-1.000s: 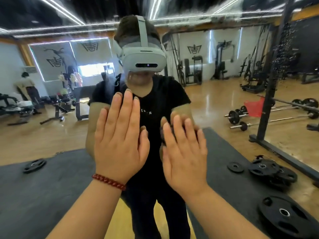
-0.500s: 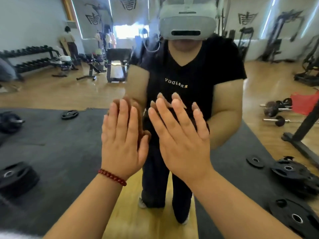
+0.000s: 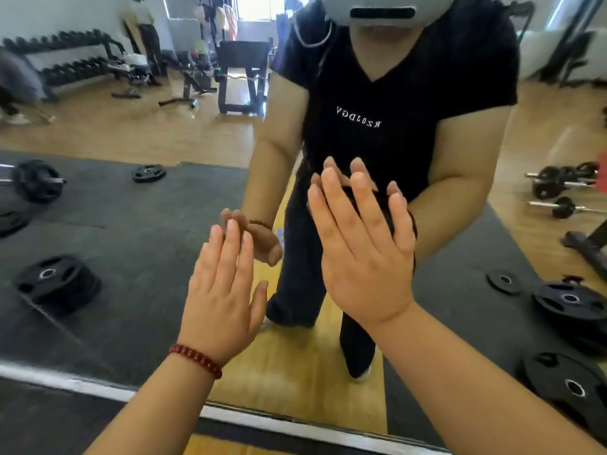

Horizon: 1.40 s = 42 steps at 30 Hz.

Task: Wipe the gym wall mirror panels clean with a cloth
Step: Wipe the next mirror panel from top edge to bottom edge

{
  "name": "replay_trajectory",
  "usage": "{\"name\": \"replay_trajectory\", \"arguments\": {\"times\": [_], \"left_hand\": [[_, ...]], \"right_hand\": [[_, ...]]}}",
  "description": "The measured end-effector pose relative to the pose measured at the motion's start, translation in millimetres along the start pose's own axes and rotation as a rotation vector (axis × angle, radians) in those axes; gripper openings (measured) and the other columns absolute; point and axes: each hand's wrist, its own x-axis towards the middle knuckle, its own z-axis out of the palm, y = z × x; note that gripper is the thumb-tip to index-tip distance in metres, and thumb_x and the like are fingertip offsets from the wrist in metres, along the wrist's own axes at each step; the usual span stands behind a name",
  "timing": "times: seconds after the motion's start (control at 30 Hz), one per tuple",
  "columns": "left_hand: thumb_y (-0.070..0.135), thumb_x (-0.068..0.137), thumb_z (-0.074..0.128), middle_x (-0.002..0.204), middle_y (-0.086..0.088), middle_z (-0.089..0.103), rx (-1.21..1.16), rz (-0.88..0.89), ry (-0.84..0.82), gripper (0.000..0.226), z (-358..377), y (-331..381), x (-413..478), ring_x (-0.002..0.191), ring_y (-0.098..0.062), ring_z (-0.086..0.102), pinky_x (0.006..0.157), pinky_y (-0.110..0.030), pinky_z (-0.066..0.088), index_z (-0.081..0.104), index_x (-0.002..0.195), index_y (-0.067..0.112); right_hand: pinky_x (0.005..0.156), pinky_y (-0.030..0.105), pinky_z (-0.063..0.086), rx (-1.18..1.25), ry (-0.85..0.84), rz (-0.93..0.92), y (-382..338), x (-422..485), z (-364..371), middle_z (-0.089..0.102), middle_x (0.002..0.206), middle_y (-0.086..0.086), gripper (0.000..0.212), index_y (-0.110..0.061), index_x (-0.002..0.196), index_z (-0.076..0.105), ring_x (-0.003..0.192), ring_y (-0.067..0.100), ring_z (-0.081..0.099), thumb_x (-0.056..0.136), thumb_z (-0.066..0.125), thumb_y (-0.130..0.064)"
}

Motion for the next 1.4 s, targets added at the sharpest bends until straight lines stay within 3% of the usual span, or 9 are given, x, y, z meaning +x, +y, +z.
{"name": "replay_trajectory", "arguments": {"times": [0.1,0.23,0.33,0.47,0.53,0.63,0.73,0.97,1.4], "left_hand": [[0.032,0.094,0.040,0.155,-0.022,0.017,-0.008,0.106,-0.053,0.067,5.4,-24.8,-15.3,0.152,-0.025,-0.011,0.123,-0.039,0.001,0.022,0.148,-0.003],[0.033,0.095,0.040,0.160,-0.021,0.010,-0.063,0.215,-0.082,0.071,16.6,-53.9,-34.8,0.152,-0.026,-0.009,0.124,-0.040,0.001,0.016,0.153,0.000],[0.034,0.095,0.040,0.165,-0.012,-0.010,-0.082,0.275,-0.106,0.077,30.3,-75.3,-54.9,0.152,-0.028,-0.008,0.124,-0.040,-0.002,0.004,0.156,0.006],[0.034,0.095,0.041,0.164,-0.010,-0.014,-0.109,0.298,-0.108,0.077,50.4,-85.8,-76.8,0.152,-0.030,-0.009,0.124,-0.043,-0.004,0.004,0.156,0.006],[0.034,0.096,0.042,0.164,-0.011,-0.013,-0.138,0.290,-0.066,0.078,59.0,-85.5,-82.7,0.152,-0.031,-0.008,0.124,-0.044,-0.002,0.002,0.157,0.005],[0.034,0.098,0.041,0.164,-0.010,-0.014,-0.159,0.262,0.015,0.076,72.3,-81.8,-87.2,0.152,-0.030,-0.009,0.123,-0.045,-0.001,0.001,0.157,0.006],[0.034,0.099,0.038,0.164,-0.009,-0.016,-0.136,0.242,0.082,0.074,91.6,-76.1,-95.8,0.151,-0.028,-0.012,0.123,-0.044,-0.004,0.000,0.157,0.007],[0.031,0.097,0.045,0.163,-0.004,-0.019,-0.149,0.175,0.199,0.080,134.7,-59.2,-127.0,0.150,-0.026,-0.015,0.122,-0.046,-0.007,-0.004,0.157,0.008],[0.024,0.103,0.030,0.158,-0.009,0.014,-0.154,0.196,0.411,0.054,219.5,-45.2,-201.6,0.151,-0.025,0.004,0.122,-0.047,0.005,0.020,0.151,0.002]], "right_hand": [[0.124,0.039,0.005,-0.088,-0.218,-0.223,-41.9,-67.4,21.0,0.024,0.161,-0.006,0.060,-0.020,0.156,0.026,0.153,0.017,0.008,0.098,0.040,-0.023],[0.124,0.038,-0.004,-0.129,-0.448,-0.479,-83.7,-119.7,29.5,0.024,0.159,-0.010,0.053,-0.022,0.153,0.032,0.150,0.014,0.013,0.101,0.028,-0.015],[0.123,0.041,-0.002,-0.114,-0.296,-0.237,-91.0,-83.3,28.4,0.021,0.164,-0.006,0.052,-0.022,0.155,0.028,0.153,0.018,0.007,0.103,0.030,-0.014],[0.120,0.046,0.012,-0.087,-0.005,0.079,-88.6,-23.0,41.5,0.037,0.154,-0.003,0.050,-0.017,0.150,0.036,0.139,0.028,0.037,0.101,0.046,-0.014],[0.120,0.045,0.016,-0.100,0.004,-0.028,-98.5,-38.5,49.1,0.041,0.153,-0.004,0.052,-0.018,0.150,0.037,0.143,0.025,0.036,0.100,0.050,-0.019],[0.124,0.038,0.007,-0.036,-0.264,-0.218,-121.2,-107.3,56.7,0.036,0.156,-0.007,0.051,-0.022,0.151,0.038,0.150,0.016,0.020,0.101,0.045,-0.019],[0.124,0.038,0.004,-0.145,-0.346,-0.359,-132.6,-156.1,60.4,0.027,0.157,-0.014,0.051,-0.026,0.153,0.035,0.151,0.014,0.013,0.101,0.034,-0.021],[0.120,0.039,0.016,0.043,-0.099,-0.015,-140.4,-148.4,71.1,0.030,0.157,-0.002,0.048,-0.018,0.152,0.035,0.147,0.019,0.029,0.104,0.030,-0.017],[0.123,0.040,0.014,-0.014,-0.069,-0.056,-198.0,-309.5,119.7,0.028,0.160,0.002,0.051,-0.015,0.153,0.035,0.150,0.019,0.023,0.103,0.029,-0.018]]}}
